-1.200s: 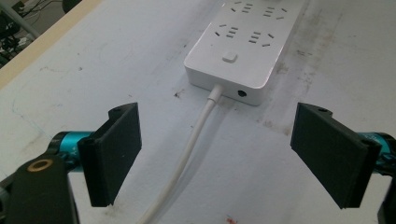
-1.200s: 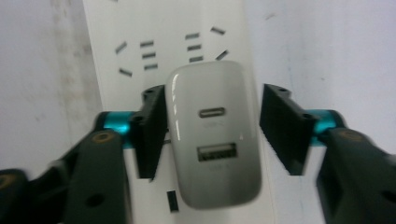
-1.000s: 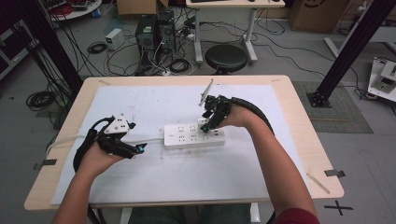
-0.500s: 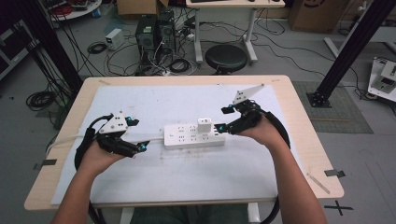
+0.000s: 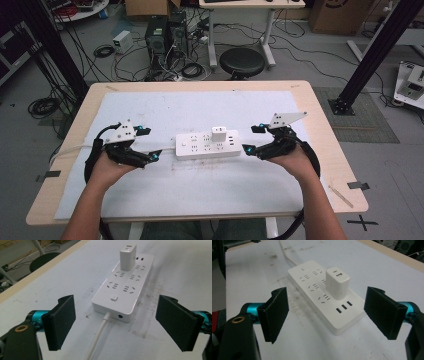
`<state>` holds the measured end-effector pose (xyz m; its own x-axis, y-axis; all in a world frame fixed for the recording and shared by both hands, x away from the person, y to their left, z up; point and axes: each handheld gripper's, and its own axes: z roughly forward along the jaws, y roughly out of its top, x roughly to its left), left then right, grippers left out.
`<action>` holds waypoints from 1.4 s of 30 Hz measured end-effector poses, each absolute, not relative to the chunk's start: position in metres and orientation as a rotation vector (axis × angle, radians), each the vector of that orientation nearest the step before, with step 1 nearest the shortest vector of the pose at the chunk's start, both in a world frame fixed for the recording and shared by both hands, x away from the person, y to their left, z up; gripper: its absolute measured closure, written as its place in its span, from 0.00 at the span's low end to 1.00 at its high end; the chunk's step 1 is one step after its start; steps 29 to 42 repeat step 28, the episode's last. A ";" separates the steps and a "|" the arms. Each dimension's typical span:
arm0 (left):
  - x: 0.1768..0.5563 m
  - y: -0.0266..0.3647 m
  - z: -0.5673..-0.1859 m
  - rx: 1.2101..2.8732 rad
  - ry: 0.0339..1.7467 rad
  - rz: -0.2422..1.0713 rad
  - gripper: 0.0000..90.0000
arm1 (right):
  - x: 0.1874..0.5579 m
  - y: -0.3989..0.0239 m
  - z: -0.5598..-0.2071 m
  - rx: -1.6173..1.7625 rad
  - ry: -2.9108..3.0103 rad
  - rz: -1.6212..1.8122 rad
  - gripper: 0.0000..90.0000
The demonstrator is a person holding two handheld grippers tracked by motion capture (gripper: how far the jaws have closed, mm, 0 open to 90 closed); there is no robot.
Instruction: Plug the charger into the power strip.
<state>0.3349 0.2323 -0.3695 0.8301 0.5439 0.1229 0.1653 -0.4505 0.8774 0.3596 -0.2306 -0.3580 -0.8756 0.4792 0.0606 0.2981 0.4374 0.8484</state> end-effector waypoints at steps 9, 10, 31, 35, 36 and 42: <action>0.333 0.234 -0.371 2.019 0.531 0.479 0.18 | 0.354 -0.228 -0.361 0.670 2.503 1.402 0.23; 0.333 0.234 -0.371 2.021 0.532 0.481 0.18 | 0.354 -0.228 -0.361 0.678 2.508 1.395 0.23; 0.337 0.234 -0.373 2.038 0.544 0.484 0.18 | 0.359 -0.229 -0.363 0.689 2.506 1.409 0.23; 0.337 0.234 -0.373 2.038 0.544 0.484 0.18 | 0.359 -0.229 -0.363 0.689 2.506 1.409 0.23; 0.337 0.234 -0.373 2.038 0.544 0.484 0.18 | 0.359 -0.229 -0.363 0.689 2.506 1.409 0.23; 0.337 0.234 -0.373 2.038 0.544 0.484 0.18 | 0.359 -0.229 -0.363 0.689 2.506 1.409 0.23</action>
